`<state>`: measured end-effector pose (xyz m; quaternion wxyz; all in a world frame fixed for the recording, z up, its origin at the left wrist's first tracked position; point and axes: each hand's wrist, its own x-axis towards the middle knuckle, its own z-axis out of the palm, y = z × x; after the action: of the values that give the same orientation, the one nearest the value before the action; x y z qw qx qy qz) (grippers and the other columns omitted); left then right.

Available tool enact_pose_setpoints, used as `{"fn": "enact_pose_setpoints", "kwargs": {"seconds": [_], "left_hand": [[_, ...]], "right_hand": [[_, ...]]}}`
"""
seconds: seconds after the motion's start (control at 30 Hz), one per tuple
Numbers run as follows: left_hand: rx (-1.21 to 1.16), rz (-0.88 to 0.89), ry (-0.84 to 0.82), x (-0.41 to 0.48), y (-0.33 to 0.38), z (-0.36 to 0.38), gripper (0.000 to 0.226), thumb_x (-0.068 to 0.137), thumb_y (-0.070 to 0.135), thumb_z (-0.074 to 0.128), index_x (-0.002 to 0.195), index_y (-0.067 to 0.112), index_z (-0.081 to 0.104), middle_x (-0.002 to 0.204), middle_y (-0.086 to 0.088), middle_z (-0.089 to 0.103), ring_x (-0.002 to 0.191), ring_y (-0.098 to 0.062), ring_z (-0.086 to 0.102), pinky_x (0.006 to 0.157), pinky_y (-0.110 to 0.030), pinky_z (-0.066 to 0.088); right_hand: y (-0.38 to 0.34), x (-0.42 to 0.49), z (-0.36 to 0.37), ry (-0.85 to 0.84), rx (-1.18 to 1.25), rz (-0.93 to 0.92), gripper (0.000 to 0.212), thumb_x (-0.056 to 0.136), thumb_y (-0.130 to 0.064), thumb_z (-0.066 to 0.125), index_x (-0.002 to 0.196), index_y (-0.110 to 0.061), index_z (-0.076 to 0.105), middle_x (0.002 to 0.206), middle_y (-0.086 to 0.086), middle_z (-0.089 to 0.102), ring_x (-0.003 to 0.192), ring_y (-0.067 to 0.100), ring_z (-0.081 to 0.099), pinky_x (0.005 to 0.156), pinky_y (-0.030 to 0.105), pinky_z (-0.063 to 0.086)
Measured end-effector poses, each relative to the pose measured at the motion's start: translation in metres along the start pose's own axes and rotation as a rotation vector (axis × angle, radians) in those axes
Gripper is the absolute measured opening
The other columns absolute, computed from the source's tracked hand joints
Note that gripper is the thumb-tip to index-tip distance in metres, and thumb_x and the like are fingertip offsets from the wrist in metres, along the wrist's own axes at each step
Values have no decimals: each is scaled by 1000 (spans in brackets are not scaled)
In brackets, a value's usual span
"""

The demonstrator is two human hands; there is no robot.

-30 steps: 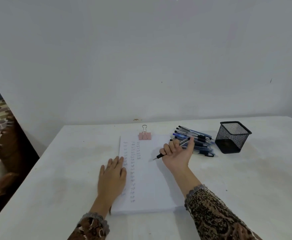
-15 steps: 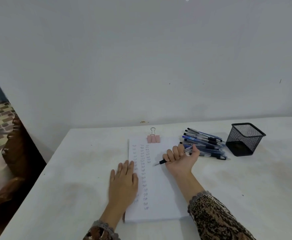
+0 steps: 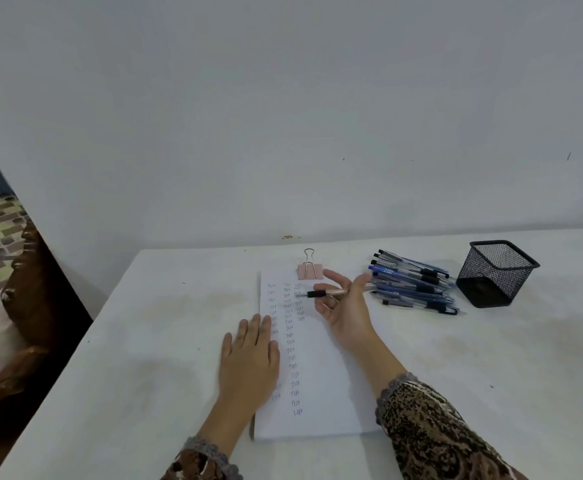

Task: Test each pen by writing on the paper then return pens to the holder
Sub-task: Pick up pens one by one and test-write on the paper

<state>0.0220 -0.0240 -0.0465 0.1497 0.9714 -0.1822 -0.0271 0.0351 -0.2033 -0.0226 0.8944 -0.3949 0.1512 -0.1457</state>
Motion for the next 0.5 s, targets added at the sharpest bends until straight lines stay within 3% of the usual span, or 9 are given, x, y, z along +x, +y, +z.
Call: {"fn": "enact_pose_setpoints", "kwargs": {"seconds": [0.07,0.13,0.17,0.3,0.4,0.5], "left_hand": [[-11,2,-1,0,0,0,52,101,33,13,148,22,-5,157,4,-7,145,-14,-7,117,-36,-5],[-28,3,3,0,0,1,52,101,33,14,148,23,-4,157,5,-6,145,-14,-7,117,-35,-5],[-32,4,6,-1,0,1,52,100,33,14,148,23,-3,157,5,-5,145,-13,-7,117,-36,-5],[-40,4,8,-1,-1,1,52,100,33,15,149,22,-2,157,4,-5,145,-14,-7,117,-36,-5],[-49,2,10,-1,-1,1,52,100,33,15,149,22,-2,157,4,-5,145,-14,-7,117,-36,-6],[-52,0,20,-1,0,1,52,101,33,15,148,22,-2,157,4,-4,145,-14,-6,117,-36,-5]], "right_hand": [[3,-1,4,-13,-10,8,54,99,-44,24,83,-5,58,67,10,69,53,14,66,54,23,57],[5,-2,6,-49,-61,-32,22,96,-11,48,76,-4,52,72,13,66,60,16,69,60,21,58],[7,-1,5,-65,-144,-64,18,89,4,55,75,-6,51,72,14,64,59,16,68,58,19,57],[13,-2,0,-70,-515,-197,26,85,12,55,74,-9,47,54,10,52,41,11,52,43,18,42],[19,-4,-1,45,-636,-311,46,76,19,52,59,-16,29,58,2,31,45,6,33,50,18,31],[21,-9,3,54,-740,-359,51,69,19,53,55,-19,21,58,-4,25,46,2,24,55,17,26]]}}
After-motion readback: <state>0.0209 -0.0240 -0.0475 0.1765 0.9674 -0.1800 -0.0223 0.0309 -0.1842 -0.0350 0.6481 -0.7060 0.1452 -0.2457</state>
